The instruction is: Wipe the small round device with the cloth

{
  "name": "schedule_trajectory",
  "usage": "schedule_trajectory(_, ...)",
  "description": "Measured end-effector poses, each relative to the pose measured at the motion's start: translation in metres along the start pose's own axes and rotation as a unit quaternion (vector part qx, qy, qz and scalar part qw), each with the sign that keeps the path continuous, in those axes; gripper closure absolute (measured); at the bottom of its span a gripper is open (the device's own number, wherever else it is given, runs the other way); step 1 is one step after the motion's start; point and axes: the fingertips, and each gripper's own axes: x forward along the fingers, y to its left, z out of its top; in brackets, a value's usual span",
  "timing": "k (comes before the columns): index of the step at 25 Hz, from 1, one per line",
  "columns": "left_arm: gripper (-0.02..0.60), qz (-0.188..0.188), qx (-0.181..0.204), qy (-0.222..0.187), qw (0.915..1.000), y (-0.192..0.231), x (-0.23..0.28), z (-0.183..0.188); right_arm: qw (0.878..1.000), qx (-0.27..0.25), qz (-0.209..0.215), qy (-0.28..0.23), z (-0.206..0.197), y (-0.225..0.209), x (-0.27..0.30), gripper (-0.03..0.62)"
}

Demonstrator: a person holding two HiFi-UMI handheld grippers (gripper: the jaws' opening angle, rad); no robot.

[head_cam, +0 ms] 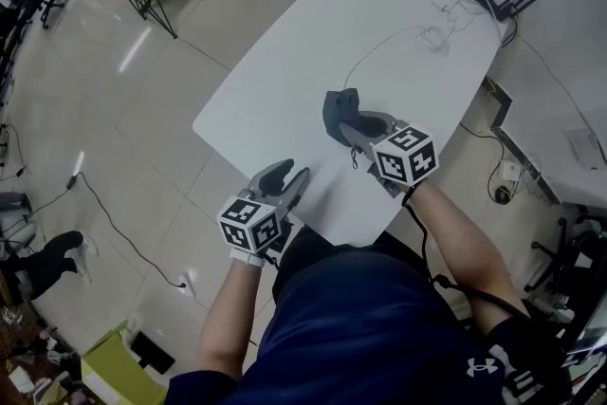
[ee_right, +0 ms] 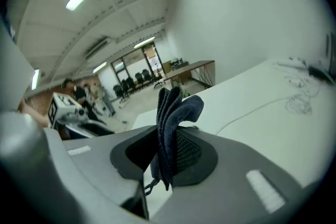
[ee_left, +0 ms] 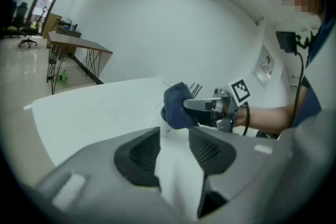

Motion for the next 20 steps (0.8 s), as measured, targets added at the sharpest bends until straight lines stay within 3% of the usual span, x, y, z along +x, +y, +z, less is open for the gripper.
schedule_trajectory(2, 0.411, -0.004, -0.005, -0.004, 1.0000, -0.004, 0.004, 0.007, 0.994, 0.096, 0.011, -0.056, 0.014, -0.019, -0.014, 0.518)
schedule_trajectory(5, 0.413, -0.012, 0.000, 0.001, 0.9999, -0.016, 0.014, 0.012, 0.967, 0.227, 0.022, -0.112, 0.009, -0.055, -0.032, 0.519)
schedule_trajectory(9, 0.419, -0.018, 0.001, 0.007, 0.9998, -0.030, 0.024, 0.015, 0.915, 0.386, 0.044, -0.105, -0.040, -0.087, -0.026, 0.517)
schedule_trajectory(12, 0.422, -0.021, -0.005, 0.011, 0.9997, -0.037, 0.026, 0.013, 0.895, 0.436, 0.039, -0.090, -0.070, -0.095, -0.015, 0.517)
schedule_trajectory(14, 0.422, -0.021, -0.008, 0.014, 0.9997, -0.039, 0.026, 0.009, 0.895, 0.438, 0.017, -0.077, -0.084, -0.100, -0.011, 0.517)
schedule_trajectory(15, 0.422, -0.020, -0.008, 0.014, 0.9997, -0.040, 0.025, 0.007, 0.903, 0.425, 0.000, -0.067, -0.088, -0.101, -0.011, 0.517)
schedule_trajectory(20, 0.425, -0.015, -0.011, 0.008, 0.9998, -0.039, 0.022, 0.002, 0.960, 0.261, -0.104, 0.007, -0.092, -0.112, -0.019, 0.517)
